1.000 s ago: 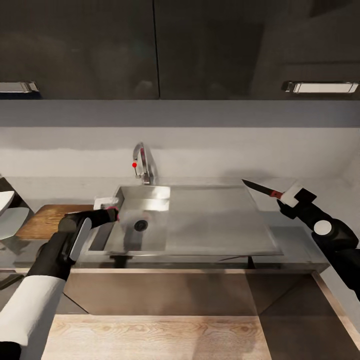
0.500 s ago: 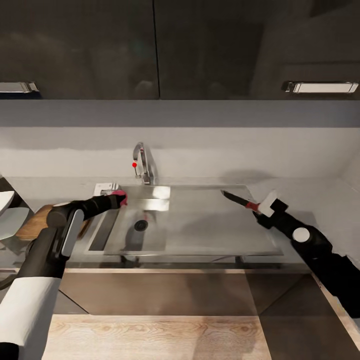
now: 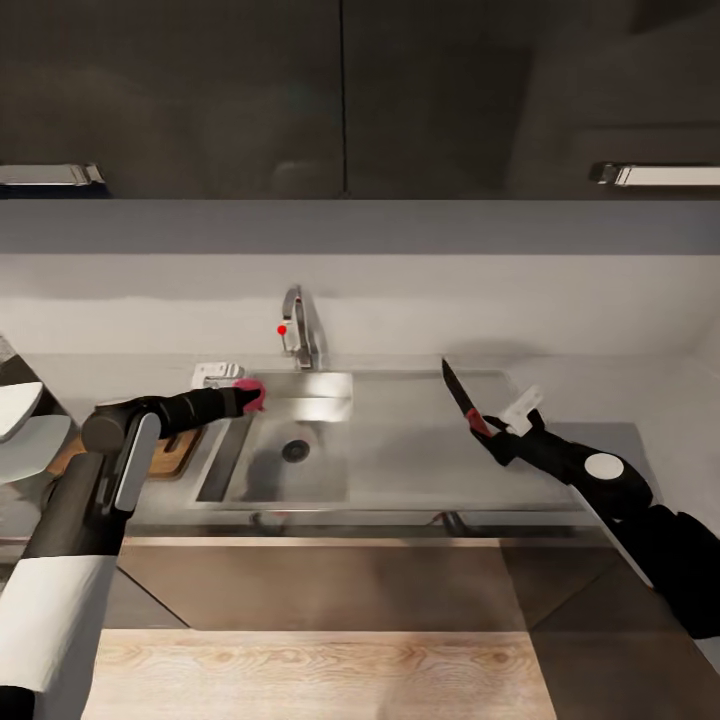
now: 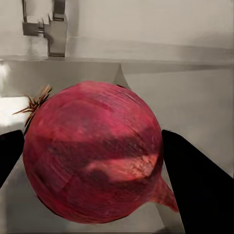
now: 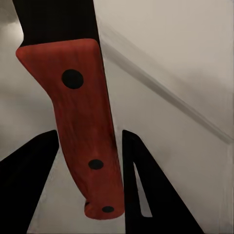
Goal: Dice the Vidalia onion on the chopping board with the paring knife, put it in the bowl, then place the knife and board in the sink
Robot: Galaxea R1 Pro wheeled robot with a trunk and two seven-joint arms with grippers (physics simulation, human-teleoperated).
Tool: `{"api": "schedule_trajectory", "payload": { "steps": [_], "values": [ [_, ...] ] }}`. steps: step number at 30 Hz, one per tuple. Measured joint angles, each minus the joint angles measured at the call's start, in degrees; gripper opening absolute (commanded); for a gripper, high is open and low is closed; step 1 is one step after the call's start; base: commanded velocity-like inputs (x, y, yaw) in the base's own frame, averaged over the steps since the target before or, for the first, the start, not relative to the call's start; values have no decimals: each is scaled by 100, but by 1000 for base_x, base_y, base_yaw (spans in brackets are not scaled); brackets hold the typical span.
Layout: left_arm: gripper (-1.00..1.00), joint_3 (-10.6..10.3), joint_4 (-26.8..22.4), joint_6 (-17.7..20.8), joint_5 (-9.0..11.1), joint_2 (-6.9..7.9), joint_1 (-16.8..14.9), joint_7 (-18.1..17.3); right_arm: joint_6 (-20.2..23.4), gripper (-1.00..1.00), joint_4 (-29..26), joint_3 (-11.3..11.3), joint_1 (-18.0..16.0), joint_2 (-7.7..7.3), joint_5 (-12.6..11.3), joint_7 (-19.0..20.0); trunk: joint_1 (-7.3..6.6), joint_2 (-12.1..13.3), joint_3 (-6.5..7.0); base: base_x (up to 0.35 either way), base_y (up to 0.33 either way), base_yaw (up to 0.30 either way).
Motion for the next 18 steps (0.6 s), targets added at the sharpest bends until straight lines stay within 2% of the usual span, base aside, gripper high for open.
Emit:
{"api": "schedule_trajectory", "payload": {
  "steps": [3,5,8,18],
  "values": [
    [-100,4,13,8,2,3,0,-7,8,-100,0,-78,-3,0,-13,0,0,0,0,0,215,0],
    [-100,1,15,9,3,4,1,-8,12,-100,-1,-323,-6,0,-13,-1,0,0,0,0,70,0],
    [-100,2,22,8,3,4,3,-8,15,-100,-1,-575,-7,0,-21,0,0,0,0,0,22,0],
    [-100,3,18,8,1,4,2,-9,26,-100,-1,-788,-7,1,-16,-1,0,0,0,0,16,0]
  ]
}}
